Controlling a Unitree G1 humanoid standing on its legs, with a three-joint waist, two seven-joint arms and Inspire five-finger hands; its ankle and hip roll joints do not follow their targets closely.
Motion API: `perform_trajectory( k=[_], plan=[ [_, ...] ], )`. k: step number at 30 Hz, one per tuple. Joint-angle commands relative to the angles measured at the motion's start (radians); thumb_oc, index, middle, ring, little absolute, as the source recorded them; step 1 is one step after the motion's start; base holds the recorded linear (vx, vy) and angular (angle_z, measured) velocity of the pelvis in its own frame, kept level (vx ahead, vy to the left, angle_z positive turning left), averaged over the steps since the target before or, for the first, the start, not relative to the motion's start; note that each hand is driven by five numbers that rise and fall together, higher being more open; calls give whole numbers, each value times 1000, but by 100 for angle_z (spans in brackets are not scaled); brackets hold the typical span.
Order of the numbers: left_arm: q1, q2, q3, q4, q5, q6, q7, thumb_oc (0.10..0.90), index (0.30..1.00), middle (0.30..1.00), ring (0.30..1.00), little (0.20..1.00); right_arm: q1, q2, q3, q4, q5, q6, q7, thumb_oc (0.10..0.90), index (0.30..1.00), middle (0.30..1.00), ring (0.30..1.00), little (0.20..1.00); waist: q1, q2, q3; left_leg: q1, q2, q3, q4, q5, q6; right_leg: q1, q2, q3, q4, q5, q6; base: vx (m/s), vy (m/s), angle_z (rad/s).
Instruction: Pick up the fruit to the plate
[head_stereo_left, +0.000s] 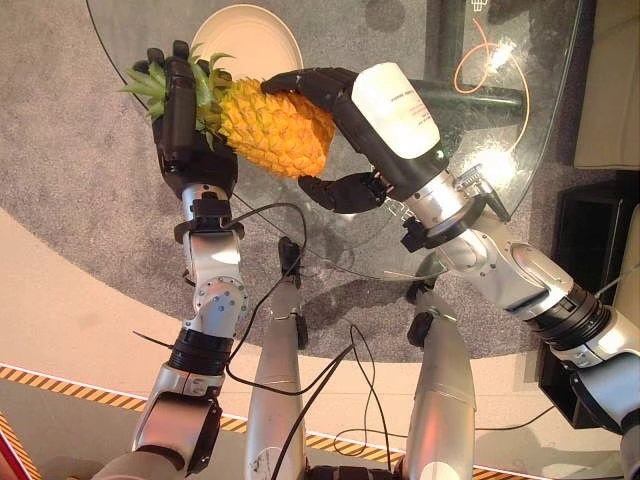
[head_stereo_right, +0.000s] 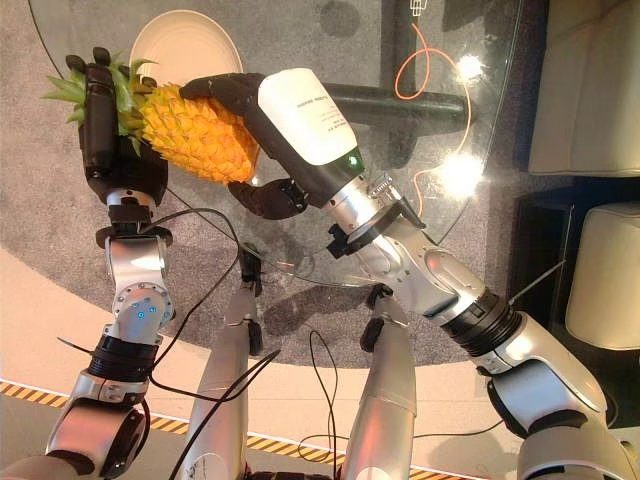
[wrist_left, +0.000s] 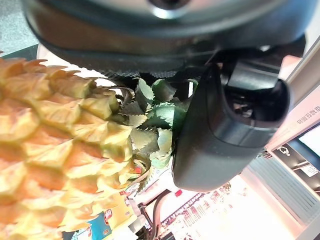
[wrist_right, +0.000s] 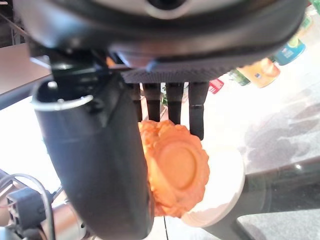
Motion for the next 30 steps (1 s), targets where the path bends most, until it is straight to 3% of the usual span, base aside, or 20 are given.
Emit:
perform_trajectory(
  k=[1, 5, 6, 7, 30],
  plan=[
    [-85, 25, 18, -171, 120, -88, -61, 100, 300, 300, 300, 200, -108, 24, -45, -140, 3, -76, -42, 100, 300, 300, 300, 200, 11, -16, -26, -28, 6, -35, 83, -63, -33, 85, 2, -12, -163, 74, 53, 0, 0, 0],
    [-88, 23, 20, -171, 130, -91, -56, 100, 300, 300, 300, 200, -103, 33, -53, -138, 6, -73, -43, 100, 300, 300, 300, 200, 10, -15, -26, -30, 5, -35, 87, -64, -33, 83, 2, -10, -163, 75, 53, 0, 0, 0],
    [-88, 21, 21, -171, 134, -92, -56, 100, 300, 300, 300, 200, -101, 36, -55, -138, 8, -72, -45, 336, 502, 502, 502, 436, 9, -15, -26, -31, 6, -35, 87, -63, -34, 81, 2, -9, -162, 75, 53, 0, 0, 0],
    [-90, 20, 21, -170, 138, -93, -54, 100, 300, 300, 300, 200, -100, 38, -57, -138, 11, -70, -46, 800, 900, 900, 900, 900, 9, -15, -26, -31, 6, -34, 86, -64, -34, 81, 2, -9, -162, 75, 53, 0, 0, 0],
    [-107, -2, 59, -163, 248, -189, 120, 100, 300, 300, 300, 200, -100, 69, -80, -113, 13, -53, -43, 800, 900, 900, 900, 900, 10, -14, -26, -27, 3, -33, 79, -62, -36, 84, 1, -10, -168, 76, 54, 0, 0, 0]
  ],
)
